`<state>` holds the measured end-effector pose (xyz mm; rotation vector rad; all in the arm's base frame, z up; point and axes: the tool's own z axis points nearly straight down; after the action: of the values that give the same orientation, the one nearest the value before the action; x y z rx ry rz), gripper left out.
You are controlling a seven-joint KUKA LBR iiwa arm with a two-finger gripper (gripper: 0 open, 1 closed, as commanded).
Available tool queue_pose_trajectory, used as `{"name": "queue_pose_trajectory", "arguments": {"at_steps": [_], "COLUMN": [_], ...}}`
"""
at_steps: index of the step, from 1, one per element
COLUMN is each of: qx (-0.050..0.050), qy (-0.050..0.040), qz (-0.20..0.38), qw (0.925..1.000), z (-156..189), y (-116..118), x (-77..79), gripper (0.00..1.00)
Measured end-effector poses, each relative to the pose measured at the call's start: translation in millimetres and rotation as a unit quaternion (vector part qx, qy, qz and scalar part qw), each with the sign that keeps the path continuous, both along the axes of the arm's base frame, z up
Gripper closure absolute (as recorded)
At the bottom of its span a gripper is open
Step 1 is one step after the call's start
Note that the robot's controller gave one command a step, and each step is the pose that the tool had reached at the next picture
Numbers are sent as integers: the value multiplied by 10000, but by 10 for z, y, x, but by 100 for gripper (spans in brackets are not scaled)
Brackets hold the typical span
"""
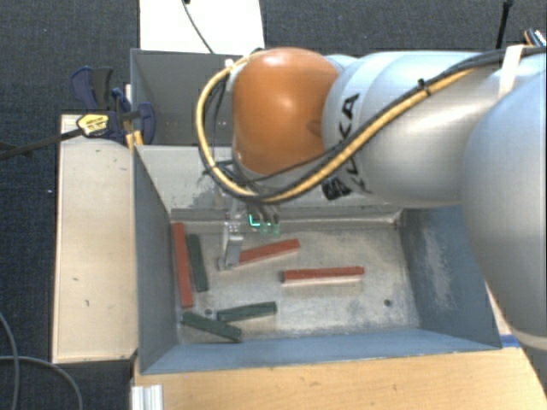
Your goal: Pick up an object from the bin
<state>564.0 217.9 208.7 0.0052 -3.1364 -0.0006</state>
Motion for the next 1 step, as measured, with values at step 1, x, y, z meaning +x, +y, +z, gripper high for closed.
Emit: {"name": "queue_pose_trajectory", "arguments": {"at_steps": [1], "qx": [-14], "qy": [16], "qz": [397], "qw": [9992], "z": [-1171], "y": [-382], "x": [-524], "gripper": [0]}}
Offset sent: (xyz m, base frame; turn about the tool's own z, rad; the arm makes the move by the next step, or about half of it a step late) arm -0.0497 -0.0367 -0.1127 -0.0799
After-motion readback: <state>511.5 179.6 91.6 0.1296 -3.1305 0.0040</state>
